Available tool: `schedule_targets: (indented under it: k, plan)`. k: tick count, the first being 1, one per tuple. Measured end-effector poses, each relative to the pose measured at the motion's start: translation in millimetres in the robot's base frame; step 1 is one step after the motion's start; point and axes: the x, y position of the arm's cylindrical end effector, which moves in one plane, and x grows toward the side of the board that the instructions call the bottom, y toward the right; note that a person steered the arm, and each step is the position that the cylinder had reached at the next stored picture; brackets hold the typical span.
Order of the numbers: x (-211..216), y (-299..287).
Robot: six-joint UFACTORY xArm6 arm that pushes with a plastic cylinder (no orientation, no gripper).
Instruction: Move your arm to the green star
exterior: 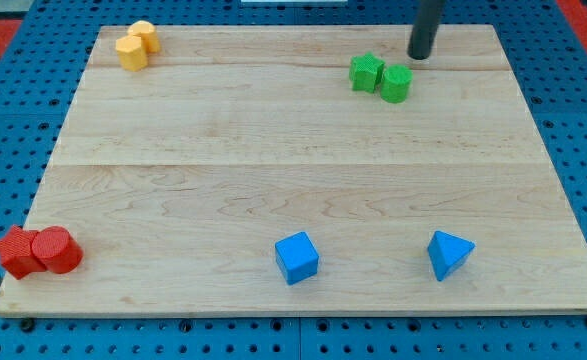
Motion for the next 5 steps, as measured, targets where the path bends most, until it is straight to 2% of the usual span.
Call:
schedule_targets:
  k: [1,5]
  plan:
    - [0,-16]
    - [-3,-2]
